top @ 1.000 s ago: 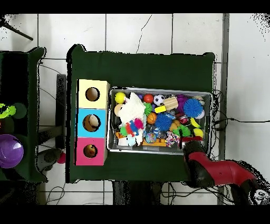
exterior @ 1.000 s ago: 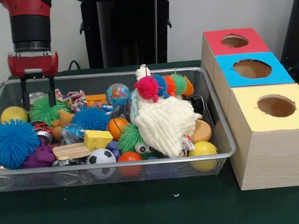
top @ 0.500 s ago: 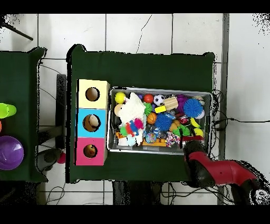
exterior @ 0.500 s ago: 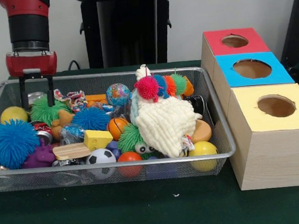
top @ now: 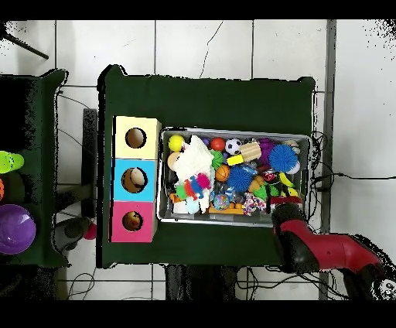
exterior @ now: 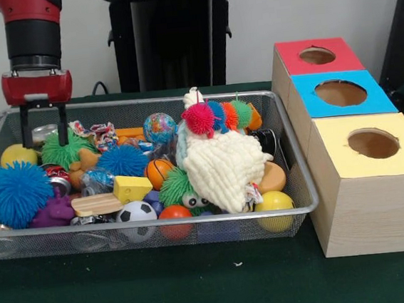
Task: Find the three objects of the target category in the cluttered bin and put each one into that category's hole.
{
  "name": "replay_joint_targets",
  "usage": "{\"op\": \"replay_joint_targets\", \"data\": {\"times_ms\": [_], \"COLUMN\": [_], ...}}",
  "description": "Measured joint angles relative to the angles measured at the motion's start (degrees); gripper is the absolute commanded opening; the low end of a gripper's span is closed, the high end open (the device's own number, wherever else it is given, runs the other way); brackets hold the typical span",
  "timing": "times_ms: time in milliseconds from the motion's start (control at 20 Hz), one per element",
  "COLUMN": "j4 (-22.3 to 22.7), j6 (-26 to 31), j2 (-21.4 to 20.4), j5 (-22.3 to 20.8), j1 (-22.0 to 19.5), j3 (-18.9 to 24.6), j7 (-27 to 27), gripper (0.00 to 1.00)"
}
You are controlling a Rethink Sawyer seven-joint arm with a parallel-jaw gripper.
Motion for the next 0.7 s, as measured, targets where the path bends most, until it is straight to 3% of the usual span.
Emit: {"op": "replay_joint_targets", "data": {"times_ms": [500, 700], "j4": [1.1, 1.7], "j6": [0.8, 5.2], "j2": [-0.9, -2.7], "j5": [0.7, 3.5], "j1": [-3.1, -3.4], "j3": [3.9, 5.5], "j7": [0.0, 0.0], "gripper": [1.0, 1.0]}}
